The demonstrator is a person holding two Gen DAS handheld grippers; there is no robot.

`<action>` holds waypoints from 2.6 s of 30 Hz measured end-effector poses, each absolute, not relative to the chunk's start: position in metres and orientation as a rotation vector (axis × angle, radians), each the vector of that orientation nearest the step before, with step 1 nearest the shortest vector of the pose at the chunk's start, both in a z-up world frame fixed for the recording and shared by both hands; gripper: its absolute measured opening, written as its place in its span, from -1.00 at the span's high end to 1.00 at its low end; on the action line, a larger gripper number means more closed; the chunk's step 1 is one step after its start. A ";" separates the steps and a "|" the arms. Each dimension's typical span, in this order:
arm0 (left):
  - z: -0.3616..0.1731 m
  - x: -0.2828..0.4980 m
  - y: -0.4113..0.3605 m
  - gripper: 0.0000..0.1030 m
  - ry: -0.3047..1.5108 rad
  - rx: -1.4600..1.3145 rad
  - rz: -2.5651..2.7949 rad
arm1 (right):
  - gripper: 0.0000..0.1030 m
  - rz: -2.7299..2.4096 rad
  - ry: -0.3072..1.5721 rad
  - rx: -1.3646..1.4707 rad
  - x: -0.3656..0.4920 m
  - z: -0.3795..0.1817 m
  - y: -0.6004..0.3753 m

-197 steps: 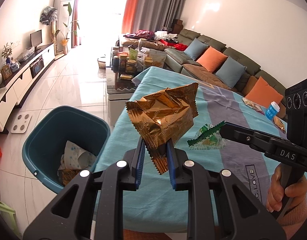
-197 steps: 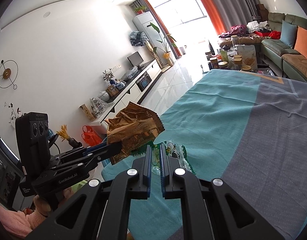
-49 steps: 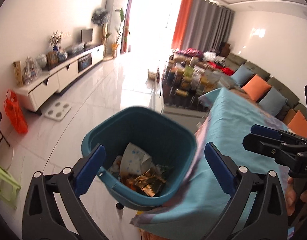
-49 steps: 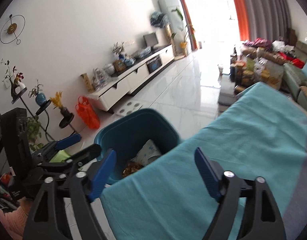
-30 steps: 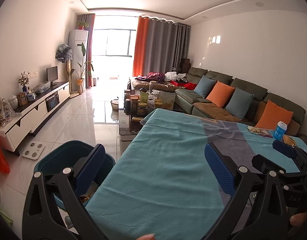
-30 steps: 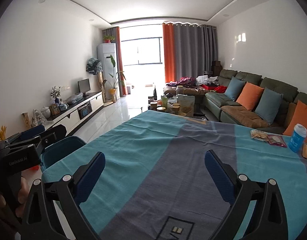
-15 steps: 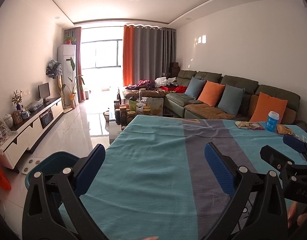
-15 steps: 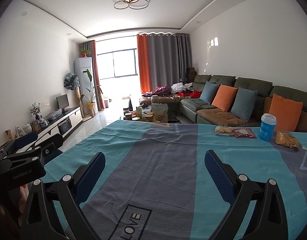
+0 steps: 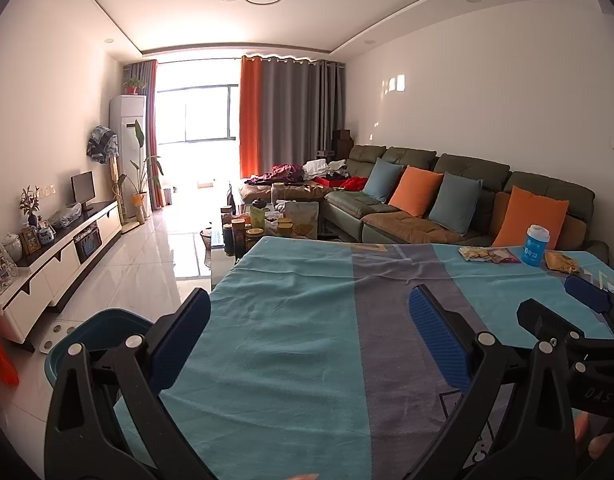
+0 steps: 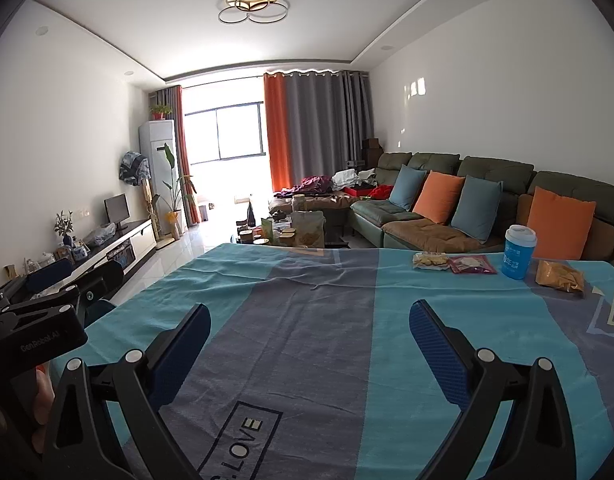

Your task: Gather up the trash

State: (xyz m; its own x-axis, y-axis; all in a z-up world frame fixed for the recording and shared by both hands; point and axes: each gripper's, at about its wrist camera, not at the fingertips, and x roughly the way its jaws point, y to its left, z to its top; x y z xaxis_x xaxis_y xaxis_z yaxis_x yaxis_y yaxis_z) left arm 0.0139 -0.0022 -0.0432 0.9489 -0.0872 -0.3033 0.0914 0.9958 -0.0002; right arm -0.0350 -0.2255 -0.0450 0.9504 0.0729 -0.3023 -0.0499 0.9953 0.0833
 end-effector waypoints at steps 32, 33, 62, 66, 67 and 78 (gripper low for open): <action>-0.040 0.018 -0.004 -0.90 0.301 0.006 -0.084 | -0.87 0.024 0.270 0.072 -0.043 -0.037 -0.232; -0.040 0.019 -0.005 -0.90 0.301 0.007 -0.084 | -0.87 0.022 0.268 0.071 -0.043 -0.037 -0.232; -0.044 0.017 -0.013 -0.90 0.253 0.027 -0.090 | -0.87 -0.021 0.201 0.088 -0.053 -0.037 -0.237; -0.044 0.017 -0.014 -0.90 0.251 0.028 -0.089 | -0.87 -0.022 0.195 0.088 -0.054 -0.036 -0.238; -0.044 0.017 -0.014 -0.90 0.249 0.028 -0.089 | -0.87 -0.024 0.195 0.087 -0.055 -0.035 -0.238; -0.043 0.017 -0.015 -0.90 0.248 0.028 -0.090 | -0.87 -0.030 0.186 0.084 -0.058 -0.033 -0.237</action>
State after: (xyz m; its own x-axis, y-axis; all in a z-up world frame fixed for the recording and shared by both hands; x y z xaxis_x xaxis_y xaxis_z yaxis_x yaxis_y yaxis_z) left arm 0.0174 -0.0153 -0.0434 0.9654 -0.0851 -0.2464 0.0919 0.9956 0.0163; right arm -0.0576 -0.2371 -0.0325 0.9824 -0.0216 -0.1855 0.0371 0.9961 0.0805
